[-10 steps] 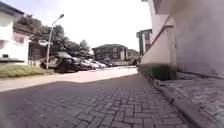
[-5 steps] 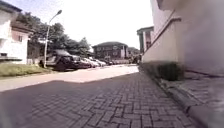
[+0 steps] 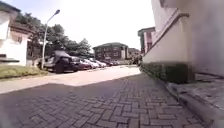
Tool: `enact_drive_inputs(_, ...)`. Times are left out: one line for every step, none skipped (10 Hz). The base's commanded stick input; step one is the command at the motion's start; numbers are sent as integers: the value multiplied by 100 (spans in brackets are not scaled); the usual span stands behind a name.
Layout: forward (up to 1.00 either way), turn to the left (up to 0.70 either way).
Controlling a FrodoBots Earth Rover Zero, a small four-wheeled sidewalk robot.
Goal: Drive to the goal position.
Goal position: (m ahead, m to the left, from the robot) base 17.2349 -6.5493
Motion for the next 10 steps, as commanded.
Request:
enact_drive_inputs(70,-35)
enact_drive_inputs(70,-22)
enact_drive_inputs(70,0)
enact_drive_inputs(70,0)
enact_drive_inputs(70,0)
enact_drive_inputs(70,0)
enact_drive_inputs(70,0)
enact_drive_inputs(70,0)
enact_drive_inputs(70,0)
enact_drive_inputs(70,0)
